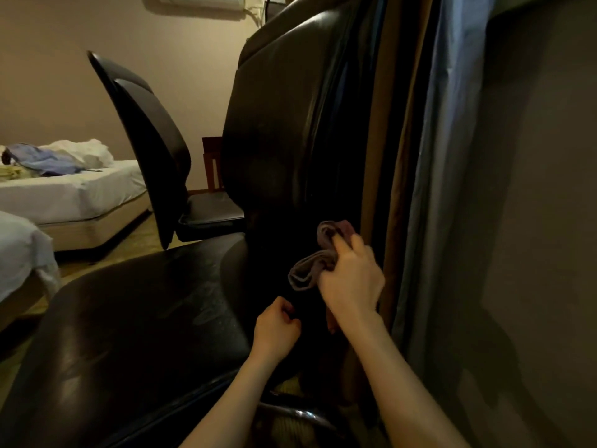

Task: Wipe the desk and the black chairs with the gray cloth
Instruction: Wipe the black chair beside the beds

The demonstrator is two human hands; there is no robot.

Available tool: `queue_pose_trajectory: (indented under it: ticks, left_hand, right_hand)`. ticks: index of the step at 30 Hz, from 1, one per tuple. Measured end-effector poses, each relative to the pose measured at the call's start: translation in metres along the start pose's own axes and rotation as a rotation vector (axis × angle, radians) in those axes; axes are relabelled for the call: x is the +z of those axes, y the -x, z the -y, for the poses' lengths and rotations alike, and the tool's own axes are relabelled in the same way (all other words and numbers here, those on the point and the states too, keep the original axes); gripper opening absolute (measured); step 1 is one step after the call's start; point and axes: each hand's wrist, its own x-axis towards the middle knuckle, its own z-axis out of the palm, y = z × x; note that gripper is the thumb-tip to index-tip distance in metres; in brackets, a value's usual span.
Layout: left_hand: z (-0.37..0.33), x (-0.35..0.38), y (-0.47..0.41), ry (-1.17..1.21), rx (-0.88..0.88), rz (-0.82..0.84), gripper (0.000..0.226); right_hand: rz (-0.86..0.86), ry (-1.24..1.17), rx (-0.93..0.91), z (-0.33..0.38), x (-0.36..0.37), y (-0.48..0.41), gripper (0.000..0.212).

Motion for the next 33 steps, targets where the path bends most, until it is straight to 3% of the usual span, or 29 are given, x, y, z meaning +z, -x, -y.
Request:
queue_pose_trajectory:
  ticks: [4,6,10,13,16,18,21,23,27,33]
  left_hand:
    - [0.001,-0.007,-0.002,0.063,-0.011,0.065,0.013]
    - [0.002,-0.009,-0.002,0.109,-0.016,0.096,0.011]
    - [0.002,-0.012,-0.003,0.159,-0.072,0.097,0.014]
    - [0.004,-0.012,-0.004,0.161,-0.111,0.067,0.017]
    - [0.004,-0.012,-0.004,0.168,-0.11,0.092,0.018]
    - [0.005,-0.014,-0.006,0.179,-0.103,0.101,0.018]
    - [0.005,-0.014,-0.006,0.206,-0.104,0.124,0.02]
    - [0.004,-0.013,-0.006,0.209,-0.106,0.124,0.021]
    - [0.001,-0.014,-0.007,0.171,-0.103,0.104,0.021]
    - [0.001,-0.015,-0.004,0.101,-0.076,0.073,0.022]
  right_hand:
    - [-0.541,-0.28,-0.103,0.007,-0.032,-0.03,0.04]
    - [-0.63,-0.318,-0.122,0.021,-0.044,-0.053,0.037]
    - [-0.366,-0.218,-0.06,0.03,-0.029,-0.071,0.053]
    - [-0.232,-0.25,-0.049,0.01,0.001,-0.035,0.053]
    - [-0.006,-0.077,-0.101,-0.027,0.021,0.0,0.056]
    - [-0.092,-0.054,-0.182,-0.039,0.013,0.005,0.05]
    - [-0.473,-0.144,-0.312,-0.027,-0.01,-0.01,0.031]
    - [-0.598,-0.197,-0.361,-0.003,-0.024,-0.033,0.034]
    - [-0.452,-0.045,-0.439,0.017,-0.001,-0.059,0.038]
    - [-0.226,-0.07,-0.44,-0.051,0.051,0.004,0.047]
